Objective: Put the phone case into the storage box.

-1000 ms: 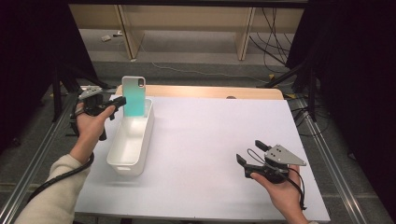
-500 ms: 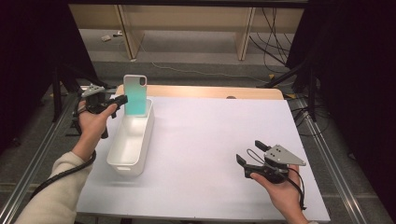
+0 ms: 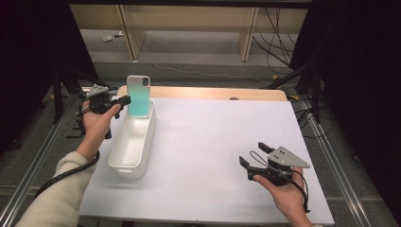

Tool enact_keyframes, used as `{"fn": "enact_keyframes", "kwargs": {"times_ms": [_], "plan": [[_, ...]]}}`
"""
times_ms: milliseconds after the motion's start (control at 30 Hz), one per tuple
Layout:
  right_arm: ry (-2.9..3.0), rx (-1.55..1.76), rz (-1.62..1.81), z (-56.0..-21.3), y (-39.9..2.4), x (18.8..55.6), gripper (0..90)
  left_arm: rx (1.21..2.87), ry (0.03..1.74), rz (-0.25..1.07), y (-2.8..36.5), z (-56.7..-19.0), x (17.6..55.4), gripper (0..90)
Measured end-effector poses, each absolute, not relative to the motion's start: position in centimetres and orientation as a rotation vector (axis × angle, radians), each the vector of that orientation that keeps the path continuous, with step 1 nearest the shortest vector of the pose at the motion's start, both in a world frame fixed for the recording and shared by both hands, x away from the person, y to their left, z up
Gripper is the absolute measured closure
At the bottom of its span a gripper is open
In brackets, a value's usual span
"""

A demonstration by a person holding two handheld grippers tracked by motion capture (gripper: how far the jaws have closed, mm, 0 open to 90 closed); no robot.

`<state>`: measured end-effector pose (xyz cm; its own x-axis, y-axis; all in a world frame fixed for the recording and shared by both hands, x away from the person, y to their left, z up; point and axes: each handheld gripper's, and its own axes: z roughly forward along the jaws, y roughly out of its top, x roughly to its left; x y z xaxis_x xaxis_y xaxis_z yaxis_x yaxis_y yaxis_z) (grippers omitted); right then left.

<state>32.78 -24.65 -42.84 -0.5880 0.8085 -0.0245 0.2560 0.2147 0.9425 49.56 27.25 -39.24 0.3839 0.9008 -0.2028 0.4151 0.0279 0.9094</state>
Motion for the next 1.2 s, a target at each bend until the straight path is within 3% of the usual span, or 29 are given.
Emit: {"fn": "enact_keyframes", "kwargs": {"times_ms": [1200], "plan": [[1.961, 0.982, 1.406, -43.0, -24.7, 32.9, 16.8, 1.576, 1.225, 0.566, 26.9, -39.9, 50.7, 83.6]]}}
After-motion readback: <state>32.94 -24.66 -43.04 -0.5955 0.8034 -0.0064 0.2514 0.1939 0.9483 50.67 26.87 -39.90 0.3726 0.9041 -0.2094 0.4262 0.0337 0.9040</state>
